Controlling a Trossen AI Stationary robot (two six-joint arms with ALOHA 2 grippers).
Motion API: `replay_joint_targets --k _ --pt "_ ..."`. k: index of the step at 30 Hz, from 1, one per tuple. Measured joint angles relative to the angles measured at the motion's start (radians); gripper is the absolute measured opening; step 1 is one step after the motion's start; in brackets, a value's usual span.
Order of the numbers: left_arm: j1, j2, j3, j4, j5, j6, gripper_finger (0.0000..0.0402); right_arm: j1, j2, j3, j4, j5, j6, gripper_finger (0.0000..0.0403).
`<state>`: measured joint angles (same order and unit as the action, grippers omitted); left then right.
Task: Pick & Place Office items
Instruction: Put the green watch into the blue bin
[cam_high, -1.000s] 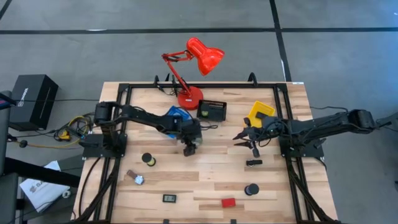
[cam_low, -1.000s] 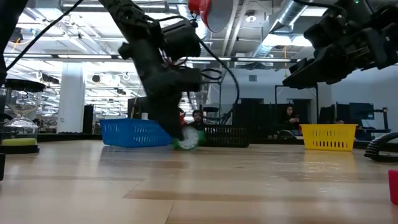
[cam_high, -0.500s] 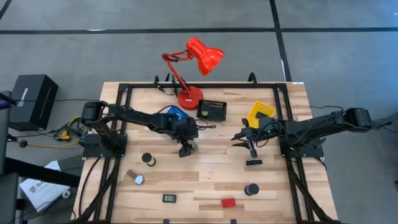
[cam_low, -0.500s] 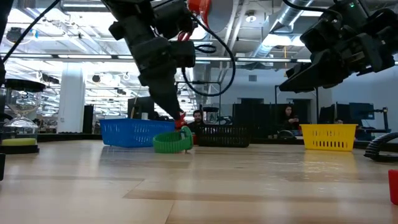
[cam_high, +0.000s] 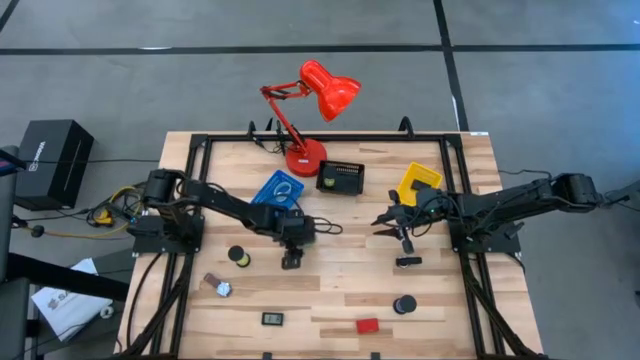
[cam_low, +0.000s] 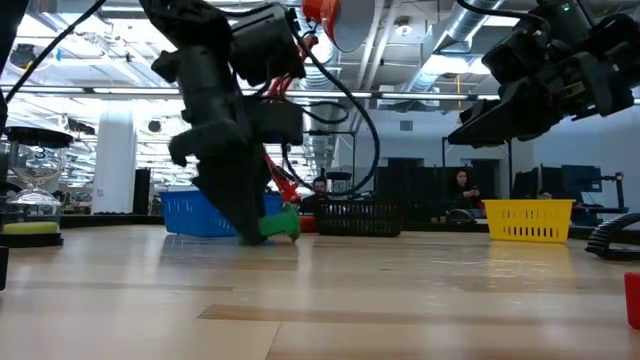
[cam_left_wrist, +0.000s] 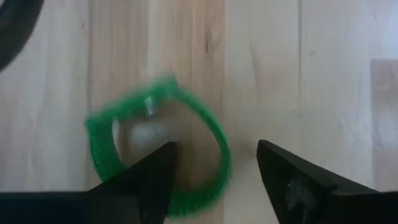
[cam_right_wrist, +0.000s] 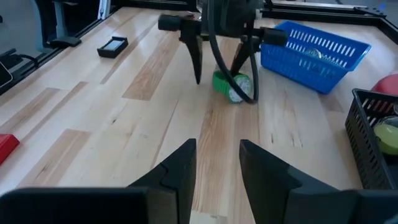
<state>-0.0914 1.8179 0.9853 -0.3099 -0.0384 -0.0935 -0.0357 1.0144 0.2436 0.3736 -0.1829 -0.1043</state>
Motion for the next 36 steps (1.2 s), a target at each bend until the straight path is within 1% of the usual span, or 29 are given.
replay_joint_targets --k 3,8,13,14,16,19,23,27,30,34,36 --pt "0.001 0.004 0.001 0.009 -0.015 0.003 0.0175 0.000 0.001 0.000 0.007 0.000 0.000 0.0114" --pt "0.003 -0.005 0.000 0.008 -0.021 0.003 0.0097 0.000 0.001 0.000 0.004 0.000 0.000 0.0114" --pt "0.003 -0.071 0.000 0.013 -0.014 0.011 0.0018 0.000 0.001 0.000 0.004 0.000 0.000 0.0114" --pt "0.002 -0.092 0.000 0.008 -0.015 0.014 0.0011 0.000 0.001 0.000 0.004 0.000 0.000 0.0114" --pt "0.001 -0.148 0.000 0.008 -0.028 0.016 0.0011 0.000 0.001 0.000 0.004 0.000 0.000 0.0114" --pt "0.001 -0.245 0.000 -0.020 -0.092 0.018 0.0011 0.000 0.001 0.000 0.004 0.000 0.000 0.0114" --pt "0.001 -0.385 0.000 -0.106 -0.222 0.031 0.0005 0.000 0.001 0.000 0.002 0.000 0.000 0.0114" --pt "0.008 -0.486 0.000 -0.227 -0.334 0.024 0.0006 0.000 0.001 0.000 0.002 0.000 0.000 0.0114" --pt "0.031 -0.521 0.000 -0.297 -0.381 -0.032 0.0006 0.000 0.001 0.000 0.002 0.000 0.000 0.0114" --pt "0.078 -0.517 0.000 -0.355 -0.381 -0.137 0.0007 0.000 0.001 0.000 0.002 0.000 0.000 0.0114" --pt "0.102 -0.490 0.000 -0.355 -0.367 -0.187 0.0007 0.000 0.001 0.000 0.002 0.000 0.000 0.0114"
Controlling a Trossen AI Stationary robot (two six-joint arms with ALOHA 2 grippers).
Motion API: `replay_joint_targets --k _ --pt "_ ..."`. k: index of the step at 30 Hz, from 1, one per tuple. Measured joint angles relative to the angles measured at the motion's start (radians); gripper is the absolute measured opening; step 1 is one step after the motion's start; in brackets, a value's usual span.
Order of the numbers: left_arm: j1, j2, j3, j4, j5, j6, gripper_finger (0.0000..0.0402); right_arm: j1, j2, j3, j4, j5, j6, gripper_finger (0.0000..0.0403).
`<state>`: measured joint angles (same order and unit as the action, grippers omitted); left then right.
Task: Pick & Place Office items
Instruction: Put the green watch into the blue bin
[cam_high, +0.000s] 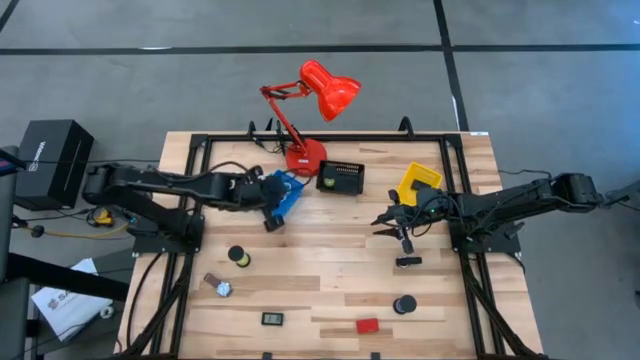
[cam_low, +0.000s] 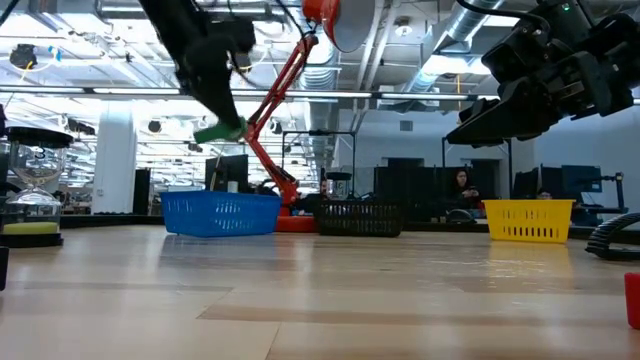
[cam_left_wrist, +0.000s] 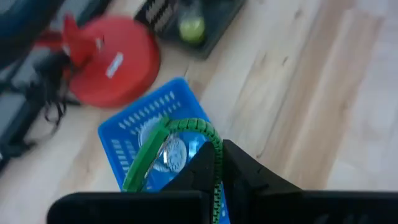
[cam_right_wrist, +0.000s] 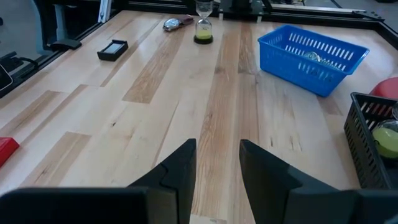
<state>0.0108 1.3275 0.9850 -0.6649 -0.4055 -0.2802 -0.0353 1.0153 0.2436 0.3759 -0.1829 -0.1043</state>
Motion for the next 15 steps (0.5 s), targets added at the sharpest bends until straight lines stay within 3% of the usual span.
replay_joint_targets --k 5,10,15 --pt "0.044 0.081 -0.042 0.009 0.003 -0.044 0.0007 0.000 0.000 0.000 0.000 0.000 0.000 0.0114" --pt "0.094 0.154 -0.086 0.016 0.017 -0.215 0.0007 0.000 0.000 0.000 0.000 0.000 0.000 0.0114" --pt "0.108 0.194 -0.090 0.049 0.019 -0.249 0.0008 0.000 0.000 0.000 0.000 0.000 0.000 0.0114"
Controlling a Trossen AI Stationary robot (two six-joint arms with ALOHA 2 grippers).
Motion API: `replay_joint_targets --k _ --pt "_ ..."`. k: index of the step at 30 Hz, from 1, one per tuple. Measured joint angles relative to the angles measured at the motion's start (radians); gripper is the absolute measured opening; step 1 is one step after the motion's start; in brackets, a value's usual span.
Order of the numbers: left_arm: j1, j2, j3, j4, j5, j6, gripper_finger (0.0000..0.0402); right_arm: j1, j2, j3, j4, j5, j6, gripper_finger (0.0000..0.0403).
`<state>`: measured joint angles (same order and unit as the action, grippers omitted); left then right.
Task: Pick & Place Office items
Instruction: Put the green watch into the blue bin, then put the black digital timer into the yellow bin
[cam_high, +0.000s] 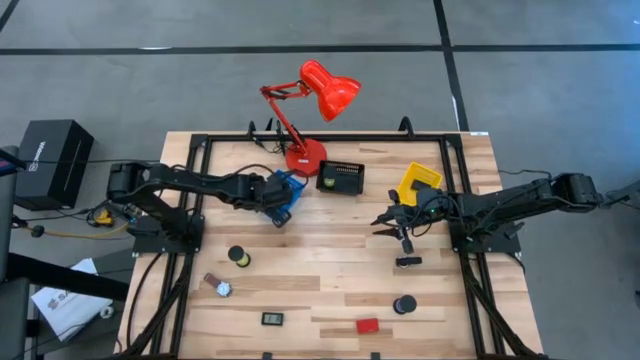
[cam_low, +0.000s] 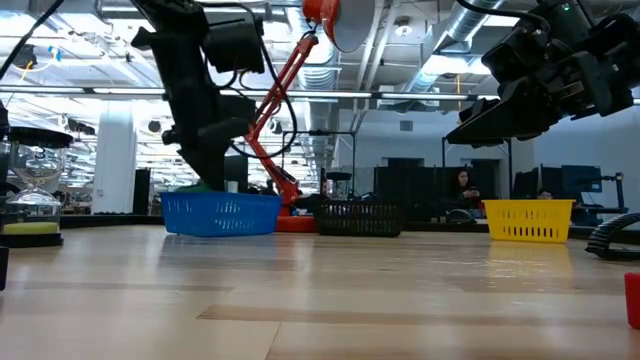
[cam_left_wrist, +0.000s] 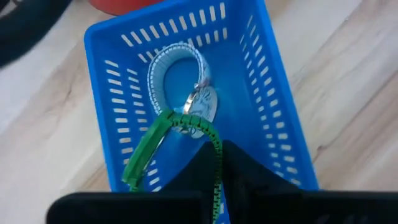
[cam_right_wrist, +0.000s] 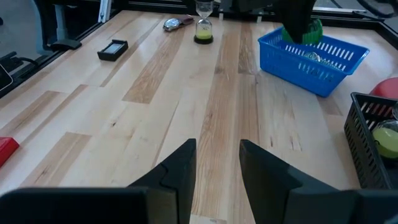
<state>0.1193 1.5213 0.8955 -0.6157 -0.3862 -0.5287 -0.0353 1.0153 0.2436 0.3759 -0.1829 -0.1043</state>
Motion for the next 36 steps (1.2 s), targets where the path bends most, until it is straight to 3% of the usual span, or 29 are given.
replay_joint_targets --k 6,15,28,36 --pt "0.005 0.002 0.000 0.042 0.029 -0.101 0.0010 0.000 0.000 0.000 0.000 0.000 0.000 0.0114" --pt "0.005 0.002 0.000 0.041 0.032 -0.135 0.0036 0.000 0.000 0.000 0.000 0.000 0.000 0.0114" --pt "0.005 0.002 0.000 0.040 0.032 -0.135 0.0103 0.000 0.000 0.000 0.000 0.000 0.000 0.0114" --pt "0.005 -0.013 0.002 0.050 0.032 -0.128 0.0120 0.000 0.000 0.000 0.000 0.000 0.000 0.0114"
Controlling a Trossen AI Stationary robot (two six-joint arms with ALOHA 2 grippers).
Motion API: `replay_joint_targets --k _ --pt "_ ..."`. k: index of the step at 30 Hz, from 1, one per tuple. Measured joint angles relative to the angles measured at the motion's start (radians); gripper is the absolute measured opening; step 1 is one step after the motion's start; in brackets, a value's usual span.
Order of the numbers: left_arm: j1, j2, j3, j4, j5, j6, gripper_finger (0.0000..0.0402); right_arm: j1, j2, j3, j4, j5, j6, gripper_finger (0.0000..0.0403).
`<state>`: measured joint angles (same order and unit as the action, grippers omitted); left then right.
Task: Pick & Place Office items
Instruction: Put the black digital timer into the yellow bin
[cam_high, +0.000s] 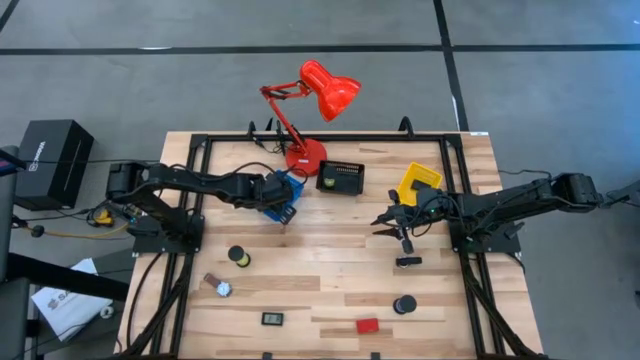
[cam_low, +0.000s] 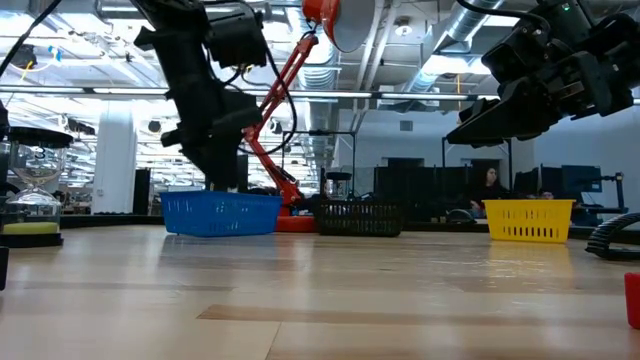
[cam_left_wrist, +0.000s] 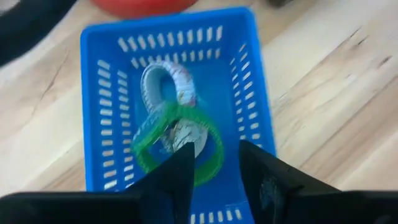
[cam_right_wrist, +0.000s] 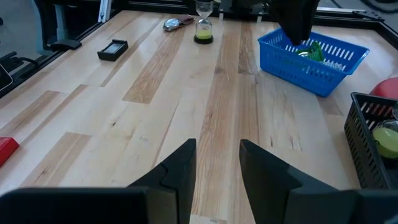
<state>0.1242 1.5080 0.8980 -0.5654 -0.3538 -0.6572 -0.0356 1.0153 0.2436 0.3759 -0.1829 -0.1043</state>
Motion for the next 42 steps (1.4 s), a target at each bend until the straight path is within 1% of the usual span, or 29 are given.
replay_joint_targets --k 6,10,13,15,19,22,24,27,29,34,37,40,42 --pt "0.000 -0.103 0.002 0.059 -0.004 0.099 0.0113 0.000 0.000 0.000 0.002 0.000 0.000 0.0114" --pt "-0.006 -0.191 0.003 0.153 -0.005 0.174 0.0108 0.000 0.000 0.000 0.002 0.000 0.010 0.0114" --pt "-0.017 -0.233 0.003 0.232 -0.003 0.240 0.0104 0.000 0.000 0.000 0.002 0.000 0.027 0.0114" --pt "-0.028 -0.250 0.003 0.277 -0.004 0.285 0.0102 0.000 0.000 0.000 0.002 0.000 0.032 0.0114" --pt "-0.053 -0.260 0.003 0.342 -0.004 0.353 0.0100 -0.002 0.006 -0.001 0.026 0.000 0.105 0.0114" --pt "-0.063 -0.262 0.003 0.370 -0.004 0.385 0.0099 -0.007 0.008 -0.001 0.037 0.001 0.113 0.0114" --pt "-0.067 -0.262 0.003 0.373 -0.004 0.390 0.0099 -0.009 0.018 -0.001 0.050 0.027 0.124 0.0114" --pt "-0.066 -0.262 0.003 0.374 -0.004 0.391 0.0099 -0.008 0.034 -0.001 0.086 0.107 0.155 0.0114" --pt "-0.066 -0.262 0.003 0.373 -0.004 0.391 0.0099 -0.009 0.046 0.000 0.078 0.129 0.157 0.0114" --pt "-0.067 -0.264 0.003 0.381 0.014 0.391 0.0099 -0.009 0.094 0.000 0.084 0.129 0.157 0.0114" --pt "-0.067 -0.289 0.002 0.381 0.026 0.391 0.0099 -0.017 0.128 0.000 0.091 0.130 0.158 0.0114" --pt "-0.067 -0.340 0.002 0.377 0.081 0.392 0.0099 -0.025 0.162 0.000 0.110 0.130 0.149 0.0114" --pt "-0.076 -0.376 0.002 0.375 0.108 0.391 0.0100 -0.031 0.185 0.000 0.141 0.131 0.097 0.0114"
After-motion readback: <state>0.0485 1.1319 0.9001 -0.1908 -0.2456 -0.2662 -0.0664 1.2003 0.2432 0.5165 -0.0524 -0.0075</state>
